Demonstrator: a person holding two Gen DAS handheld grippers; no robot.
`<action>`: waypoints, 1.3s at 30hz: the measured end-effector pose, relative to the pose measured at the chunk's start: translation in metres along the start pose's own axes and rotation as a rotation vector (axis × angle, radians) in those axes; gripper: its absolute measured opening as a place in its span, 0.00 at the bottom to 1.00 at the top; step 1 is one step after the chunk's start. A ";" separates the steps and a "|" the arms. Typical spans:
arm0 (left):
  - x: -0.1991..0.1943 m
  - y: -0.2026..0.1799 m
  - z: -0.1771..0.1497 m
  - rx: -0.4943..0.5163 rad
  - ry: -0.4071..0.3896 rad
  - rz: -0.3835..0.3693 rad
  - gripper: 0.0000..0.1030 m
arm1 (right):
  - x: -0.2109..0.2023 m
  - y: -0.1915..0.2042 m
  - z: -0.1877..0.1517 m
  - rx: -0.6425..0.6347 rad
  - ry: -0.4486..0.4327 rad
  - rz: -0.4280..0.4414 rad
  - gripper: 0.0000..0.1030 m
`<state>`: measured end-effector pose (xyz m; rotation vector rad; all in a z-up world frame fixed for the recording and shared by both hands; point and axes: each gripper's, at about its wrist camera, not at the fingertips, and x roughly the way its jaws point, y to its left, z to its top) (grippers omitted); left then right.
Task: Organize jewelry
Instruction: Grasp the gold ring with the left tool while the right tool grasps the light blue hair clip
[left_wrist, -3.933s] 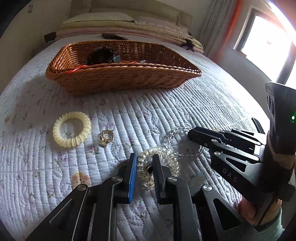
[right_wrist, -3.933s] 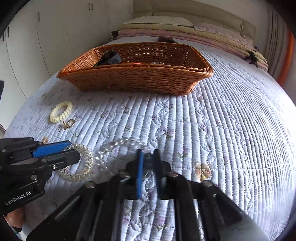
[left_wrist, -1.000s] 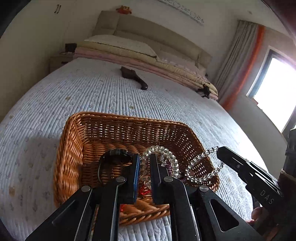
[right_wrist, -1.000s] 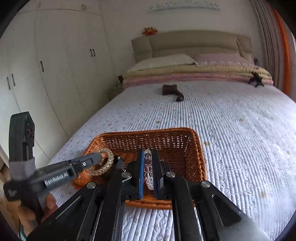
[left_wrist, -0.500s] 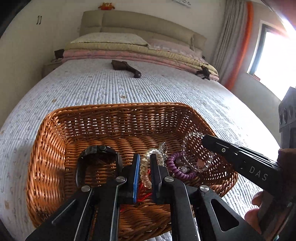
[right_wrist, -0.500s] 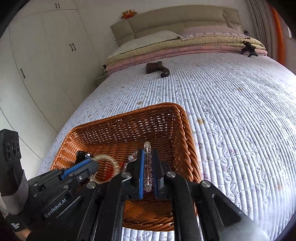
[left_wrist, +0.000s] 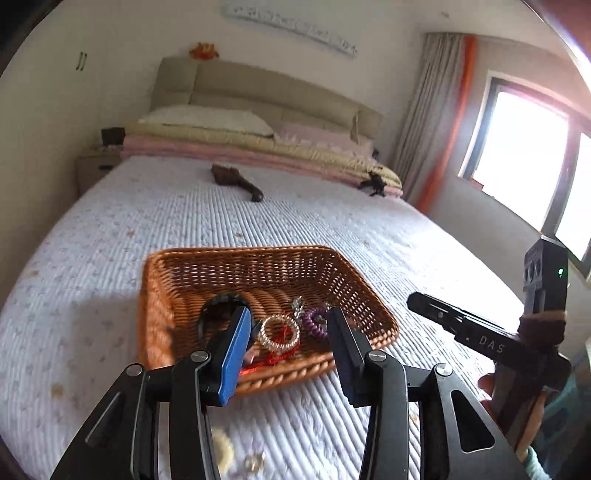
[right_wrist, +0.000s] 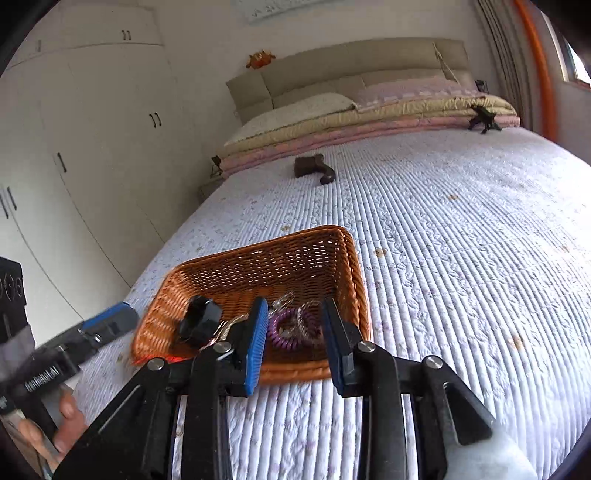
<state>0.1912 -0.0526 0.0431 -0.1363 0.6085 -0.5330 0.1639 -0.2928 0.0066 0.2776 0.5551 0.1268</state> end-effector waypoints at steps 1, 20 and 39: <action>-0.018 0.002 -0.007 0.002 -0.018 0.005 0.44 | -0.010 0.005 -0.007 -0.010 -0.008 0.005 0.32; -0.074 0.055 -0.117 -0.179 0.022 0.039 0.44 | -0.085 0.096 -0.170 -0.095 0.086 0.008 0.32; -0.020 0.042 -0.128 -0.113 0.196 -0.008 0.42 | -0.061 0.096 -0.198 0.010 0.137 -0.069 0.32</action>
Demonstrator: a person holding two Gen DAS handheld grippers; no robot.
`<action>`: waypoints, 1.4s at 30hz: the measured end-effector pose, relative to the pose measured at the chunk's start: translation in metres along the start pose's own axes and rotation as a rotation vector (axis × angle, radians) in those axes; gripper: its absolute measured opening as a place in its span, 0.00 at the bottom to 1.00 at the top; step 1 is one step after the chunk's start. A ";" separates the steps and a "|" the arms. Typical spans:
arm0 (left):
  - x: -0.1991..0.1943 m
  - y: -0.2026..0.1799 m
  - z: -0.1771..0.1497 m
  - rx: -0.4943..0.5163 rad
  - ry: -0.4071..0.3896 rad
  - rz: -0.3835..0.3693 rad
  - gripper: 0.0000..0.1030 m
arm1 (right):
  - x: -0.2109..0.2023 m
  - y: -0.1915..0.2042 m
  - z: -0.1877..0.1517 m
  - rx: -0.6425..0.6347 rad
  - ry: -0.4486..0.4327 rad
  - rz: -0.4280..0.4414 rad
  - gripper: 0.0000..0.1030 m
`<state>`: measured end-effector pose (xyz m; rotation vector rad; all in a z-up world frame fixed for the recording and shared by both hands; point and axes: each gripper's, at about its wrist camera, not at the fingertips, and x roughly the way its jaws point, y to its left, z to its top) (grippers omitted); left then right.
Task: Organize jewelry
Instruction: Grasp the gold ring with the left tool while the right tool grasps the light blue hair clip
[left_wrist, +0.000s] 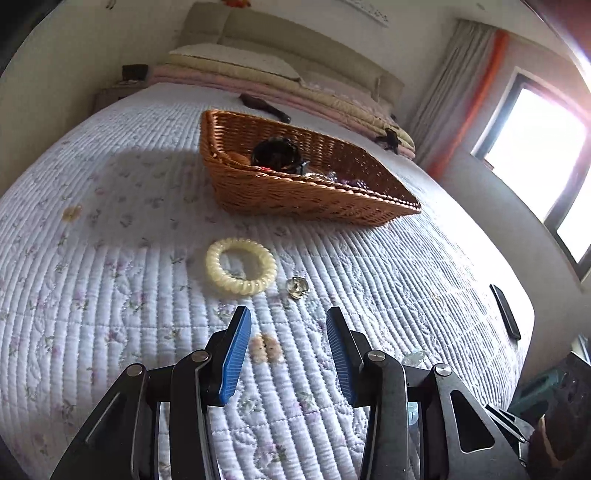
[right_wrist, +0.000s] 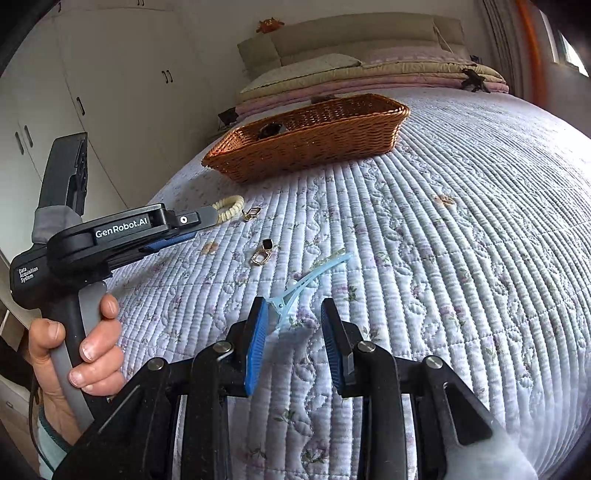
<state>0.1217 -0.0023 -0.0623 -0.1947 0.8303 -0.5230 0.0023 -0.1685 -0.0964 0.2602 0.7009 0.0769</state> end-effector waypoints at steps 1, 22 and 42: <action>0.003 -0.002 0.000 0.007 0.006 0.001 0.42 | 0.003 0.002 0.001 -0.004 0.008 -0.006 0.32; 0.042 -0.018 0.013 0.048 0.110 -0.009 0.34 | 0.029 -0.057 0.049 0.006 0.062 -0.090 0.31; 0.062 -0.030 0.024 0.096 0.102 0.046 0.34 | 0.027 -0.050 0.050 0.018 0.060 -0.072 0.31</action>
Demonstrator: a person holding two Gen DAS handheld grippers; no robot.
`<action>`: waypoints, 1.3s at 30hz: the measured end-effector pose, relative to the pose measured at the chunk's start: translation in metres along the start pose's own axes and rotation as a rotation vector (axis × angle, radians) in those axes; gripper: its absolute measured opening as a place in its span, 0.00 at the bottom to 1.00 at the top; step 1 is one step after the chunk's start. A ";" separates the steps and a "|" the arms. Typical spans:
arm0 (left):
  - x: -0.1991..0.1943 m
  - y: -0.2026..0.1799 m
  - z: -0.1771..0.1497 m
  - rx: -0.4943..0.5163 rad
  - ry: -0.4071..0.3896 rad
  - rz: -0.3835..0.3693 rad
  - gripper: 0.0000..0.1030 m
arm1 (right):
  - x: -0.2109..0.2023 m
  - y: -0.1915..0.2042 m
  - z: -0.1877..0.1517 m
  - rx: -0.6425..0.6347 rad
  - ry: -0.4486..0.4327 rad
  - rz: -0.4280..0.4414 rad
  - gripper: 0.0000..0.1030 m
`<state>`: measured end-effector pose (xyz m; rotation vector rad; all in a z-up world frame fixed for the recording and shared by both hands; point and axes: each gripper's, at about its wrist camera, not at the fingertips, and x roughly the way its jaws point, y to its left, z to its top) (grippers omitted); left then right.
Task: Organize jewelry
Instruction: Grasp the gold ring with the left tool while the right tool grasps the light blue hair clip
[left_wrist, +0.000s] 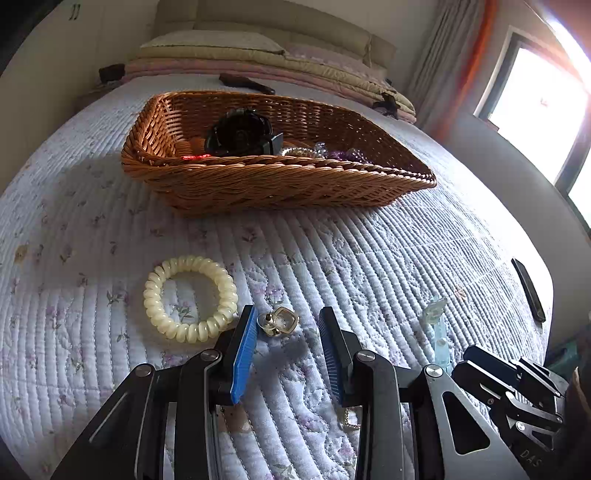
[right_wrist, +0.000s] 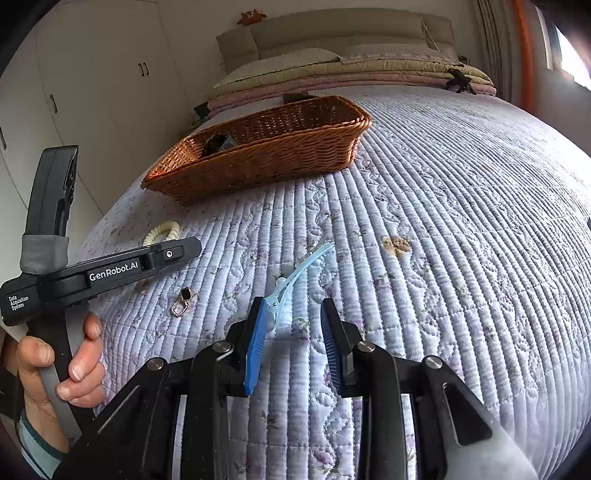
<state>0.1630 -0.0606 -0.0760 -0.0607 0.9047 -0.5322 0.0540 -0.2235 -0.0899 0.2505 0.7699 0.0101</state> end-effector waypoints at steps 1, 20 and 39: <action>0.000 0.000 0.000 0.003 -0.002 -0.003 0.34 | 0.001 0.000 0.001 0.008 0.004 0.009 0.31; -0.001 -0.013 -0.010 0.064 -0.021 0.055 0.28 | 0.030 0.010 0.015 0.036 0.054 -0.018 0.31; -0.006 -0.006 -0.013 0.045 -0.024 0.032 0.28 | 0.053 0.007 0.023 0.032 0.047 -0.079 0.12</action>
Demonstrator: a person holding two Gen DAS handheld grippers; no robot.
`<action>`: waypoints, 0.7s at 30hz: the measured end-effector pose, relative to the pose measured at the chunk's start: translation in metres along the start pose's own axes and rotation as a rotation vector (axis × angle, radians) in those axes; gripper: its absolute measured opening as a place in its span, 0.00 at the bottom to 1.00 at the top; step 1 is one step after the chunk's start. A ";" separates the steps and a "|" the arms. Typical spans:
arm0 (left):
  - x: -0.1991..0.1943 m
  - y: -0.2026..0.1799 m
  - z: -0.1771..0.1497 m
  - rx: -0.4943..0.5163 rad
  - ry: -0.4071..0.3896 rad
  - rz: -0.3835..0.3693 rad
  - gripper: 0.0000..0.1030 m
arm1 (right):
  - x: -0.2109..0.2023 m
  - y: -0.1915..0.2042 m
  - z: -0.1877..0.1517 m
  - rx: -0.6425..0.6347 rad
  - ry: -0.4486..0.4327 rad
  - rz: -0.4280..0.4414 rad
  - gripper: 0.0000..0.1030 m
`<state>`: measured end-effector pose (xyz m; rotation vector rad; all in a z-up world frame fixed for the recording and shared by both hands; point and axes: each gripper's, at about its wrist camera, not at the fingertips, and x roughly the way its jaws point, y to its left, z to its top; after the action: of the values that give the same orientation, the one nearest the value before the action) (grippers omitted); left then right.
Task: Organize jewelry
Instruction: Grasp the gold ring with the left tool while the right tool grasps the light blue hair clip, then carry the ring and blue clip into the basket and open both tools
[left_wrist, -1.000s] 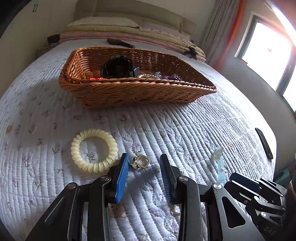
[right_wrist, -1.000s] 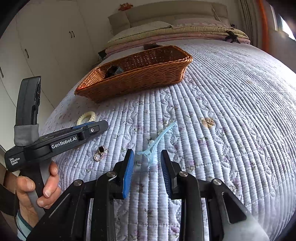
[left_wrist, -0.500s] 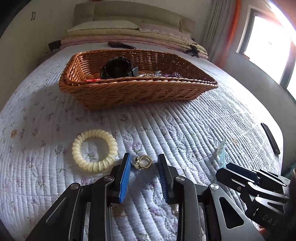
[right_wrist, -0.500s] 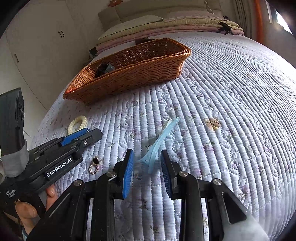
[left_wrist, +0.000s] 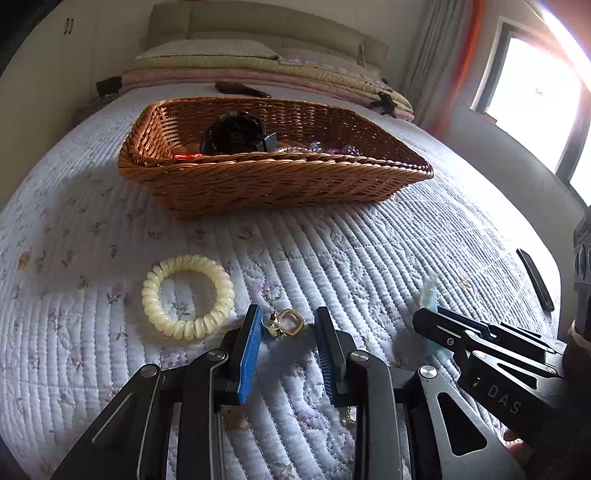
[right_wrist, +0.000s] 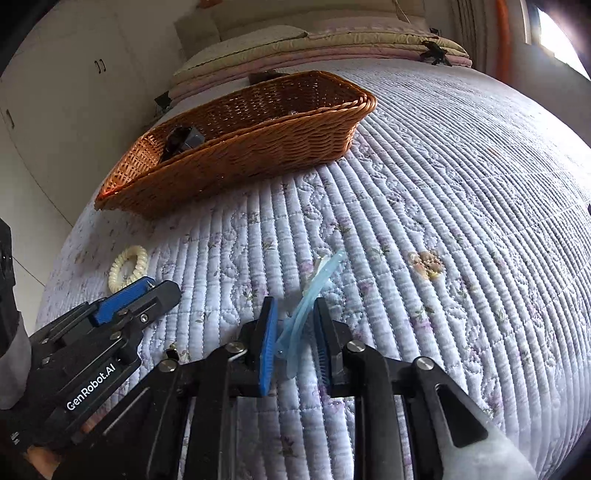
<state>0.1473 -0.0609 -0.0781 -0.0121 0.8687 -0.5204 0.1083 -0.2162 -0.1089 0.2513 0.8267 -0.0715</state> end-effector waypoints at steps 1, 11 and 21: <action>0.000 -0.001 0.000 0.004 -0.001 0.004 0.28 | -0.001 -0.001 0.000 -0.005 -0.004 0.002 0.12; 0.000 -0.001 0.001 -0.008 -0.012 0.020 0.10 | -0.011 -0.006 -0.006 -0.023 -0.046 0.026 0.12; -0.009 -0.002 -0.003 0.003 -0.054 0.015 0.09 | -0.033 0.002 -0.009 -0.068 -0.106 0.076 0.12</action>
<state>0.1397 -0.0587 -0.0732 -0.0168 0.8148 -0.5052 0.0794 -0.2135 -0.0902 0.2123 0.7125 0.0146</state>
